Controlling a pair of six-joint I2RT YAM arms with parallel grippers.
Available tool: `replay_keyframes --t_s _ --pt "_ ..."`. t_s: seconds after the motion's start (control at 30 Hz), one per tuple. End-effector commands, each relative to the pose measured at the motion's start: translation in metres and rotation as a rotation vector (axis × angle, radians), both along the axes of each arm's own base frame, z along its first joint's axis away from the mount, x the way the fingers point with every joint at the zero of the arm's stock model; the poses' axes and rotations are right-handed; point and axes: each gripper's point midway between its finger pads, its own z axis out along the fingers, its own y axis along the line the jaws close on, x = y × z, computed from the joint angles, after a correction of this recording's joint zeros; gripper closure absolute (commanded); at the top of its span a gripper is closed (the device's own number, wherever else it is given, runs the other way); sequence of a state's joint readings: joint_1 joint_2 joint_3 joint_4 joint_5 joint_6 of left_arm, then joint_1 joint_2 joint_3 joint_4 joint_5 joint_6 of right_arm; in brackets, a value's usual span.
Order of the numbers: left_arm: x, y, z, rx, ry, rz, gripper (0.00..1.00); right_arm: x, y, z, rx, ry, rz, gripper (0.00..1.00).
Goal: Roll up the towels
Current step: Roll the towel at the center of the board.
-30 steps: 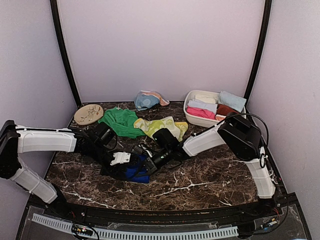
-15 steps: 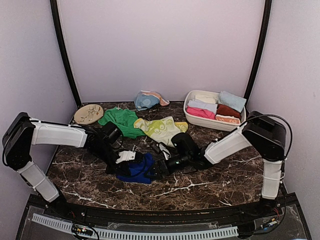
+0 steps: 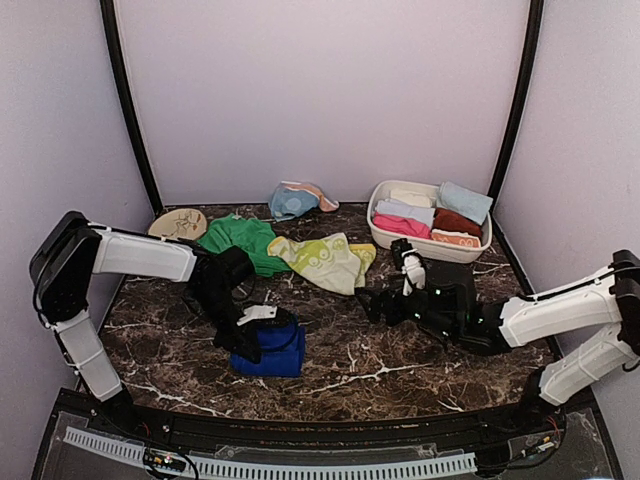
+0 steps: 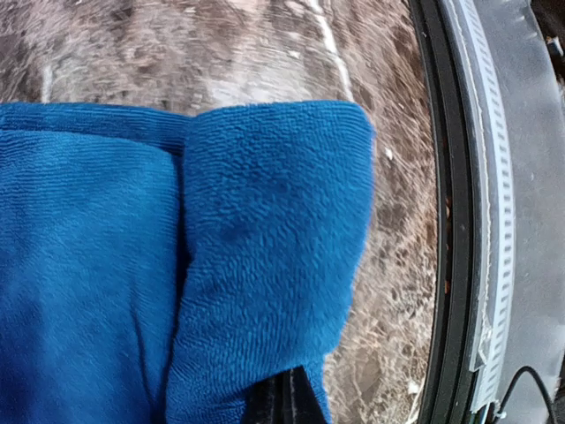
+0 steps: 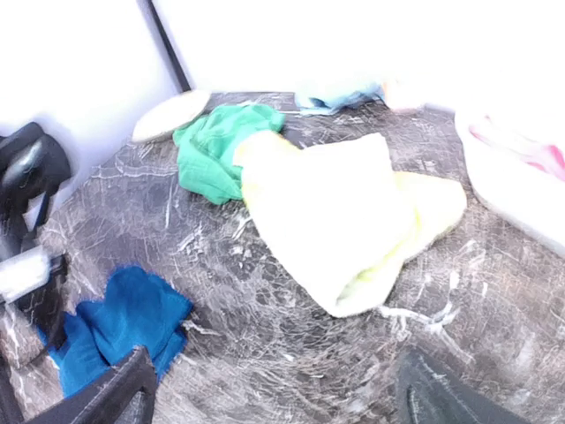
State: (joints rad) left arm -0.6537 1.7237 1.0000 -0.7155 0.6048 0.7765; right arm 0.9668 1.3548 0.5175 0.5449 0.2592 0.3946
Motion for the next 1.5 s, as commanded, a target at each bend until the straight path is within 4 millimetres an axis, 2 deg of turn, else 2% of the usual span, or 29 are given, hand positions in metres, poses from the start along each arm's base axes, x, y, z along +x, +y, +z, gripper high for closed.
replay_keyframes --t_s 0.0,0.1,0.2,0.27,0.33,0.4,0.47,0.63,0.77,1.03,1.1,1.17,1.3,1.37,1.47 --pt "0.025 -0.003 -0.018 0.060 0.046 0.081 1.00 -0.037 0.038 0.001 -0.256 -0.298 0.206 0.13" --pt "0.029 -0.004 -0.023 0.071 0.042 0.082 1.00 -0.078 0.066 -0.022 -0.472 -0.433 0.358 0.11" --pt "0.035 0.005 -0.028 0.091 0.067 0.115 1.00 -0.114 0.090 -0.039 -0.609 -0.578 0.485 0.11" --pt "0.035 0.009 -0.031 0.096 0.090 0.126 1.00 -0.132 0.111 -0.054 -0.700 -0.667 0.571 0.14" --pt "0.037 0.013 -0.033 0.101 0.103 0.137 1.00 -0.141 0.129 -0.063 -0.746 -0.732 0.632 0.17" --pt "0.039 0.015 -0.033 0.100 0.106 0.145 1.00 -0.140 0.144 -0.075 -0.782 -0.778 0.665 0.19" --pt "0.040 0.017 -0.033 0.101 0.109 0.147 1.00 -0.137 0.160 -0.078 -0.785 -0.820 0.691 0.20" --pt "0.043 0.019 -0.032 0.099 0.102 0.146 1.00 -0.116 0.182 -0.089 -0.783 -0.820 0.720 0.28" --pt "0.045 0.017 -0.032 0.086 0.103 0.145 1.00 -0.107 0.191 -0.105 -0.817 -0.806 0.762 0.41" --pt "0.044 0.017 -0.028 0.065 0.092 0.124 0.96 -0.091 0.196 -0.135 -0.849 -0.715 0.828 0.54" --pt "0.044 0.019 -0.028 0.062 0.078 0.117 0.94 -0.088 0.196 -0.145 -0.860 -0.671 0.856 0.61" --pt "0.049 0.020 -0.025 0.056 0.061 0.130 0.88 -0.088 0.197 -0.152 -0.858 -0.593 0.905 0.73" --pt "0.069 0.032 0.000 -0.021 -0.013 0.197 0.72 -0.102 0.196 -0.158 -0.798 -0.365 1.009 0.92" --pt "0.080 0.043 0.020 -0.090 -0.067 0.246 0.59 -0.114 0.193 -0.160 -0.743 -0.242 1.068 0.98" --pt "0.081 0.057 0.044 -0.141 -0.171 0.256 0.55 -0.134 0.191 -0.158 -0.657 -0.076 1.124 1.00"
